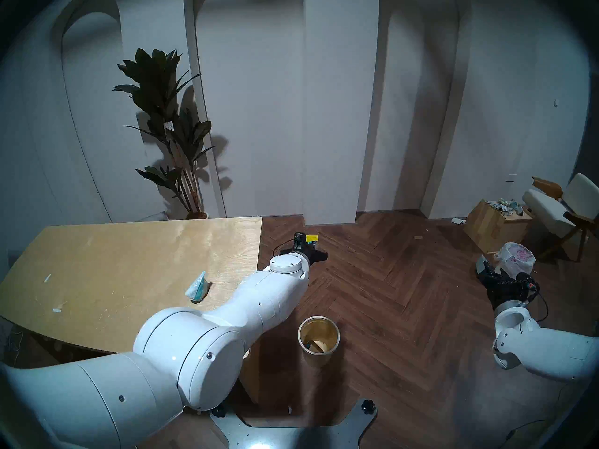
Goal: Put the trash into the trash bin on the ground
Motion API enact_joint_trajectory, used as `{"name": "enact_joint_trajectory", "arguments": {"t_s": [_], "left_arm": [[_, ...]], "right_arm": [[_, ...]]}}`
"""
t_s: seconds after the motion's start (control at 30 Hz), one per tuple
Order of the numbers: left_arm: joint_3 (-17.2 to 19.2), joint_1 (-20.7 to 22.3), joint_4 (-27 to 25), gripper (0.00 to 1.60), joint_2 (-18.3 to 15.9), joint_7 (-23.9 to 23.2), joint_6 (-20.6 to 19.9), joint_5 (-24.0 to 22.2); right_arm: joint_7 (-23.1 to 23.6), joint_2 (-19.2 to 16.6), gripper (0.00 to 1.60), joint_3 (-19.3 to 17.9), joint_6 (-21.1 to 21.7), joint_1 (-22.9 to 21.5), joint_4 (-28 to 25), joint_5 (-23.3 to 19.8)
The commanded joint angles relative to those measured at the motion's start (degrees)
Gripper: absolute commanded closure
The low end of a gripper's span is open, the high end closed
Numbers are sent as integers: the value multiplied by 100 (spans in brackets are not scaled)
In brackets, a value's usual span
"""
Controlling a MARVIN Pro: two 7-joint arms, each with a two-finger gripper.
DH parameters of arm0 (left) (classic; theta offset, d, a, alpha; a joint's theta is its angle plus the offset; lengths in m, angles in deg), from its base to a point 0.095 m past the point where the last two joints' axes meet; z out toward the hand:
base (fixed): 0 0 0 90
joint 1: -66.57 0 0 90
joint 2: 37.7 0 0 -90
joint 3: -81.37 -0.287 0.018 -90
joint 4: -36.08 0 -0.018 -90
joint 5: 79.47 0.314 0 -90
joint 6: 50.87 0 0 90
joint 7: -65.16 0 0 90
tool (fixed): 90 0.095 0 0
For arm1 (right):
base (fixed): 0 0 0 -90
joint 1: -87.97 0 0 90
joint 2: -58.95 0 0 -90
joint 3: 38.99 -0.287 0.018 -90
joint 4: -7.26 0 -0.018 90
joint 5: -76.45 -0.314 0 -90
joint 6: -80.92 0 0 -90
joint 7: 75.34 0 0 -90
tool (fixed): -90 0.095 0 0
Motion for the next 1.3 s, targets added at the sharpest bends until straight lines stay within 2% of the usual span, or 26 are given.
{"name": "enact_joint_trajectory", "arguments": {"t_s": [0.0,0.7,1.27], "left_arm": [[-17,384,47,160,172,-49,196,0],[-17,490,501,160,194,-128,469,-54],[-65,461,638,160,201,-114,526,0]], "right_arm": [[12,1,0,-39,-42,-77,-18,60],[-50,30,0,-11,-43,-123,-1,153],[-65,40,0,5,-42,-144,7,181]]}}
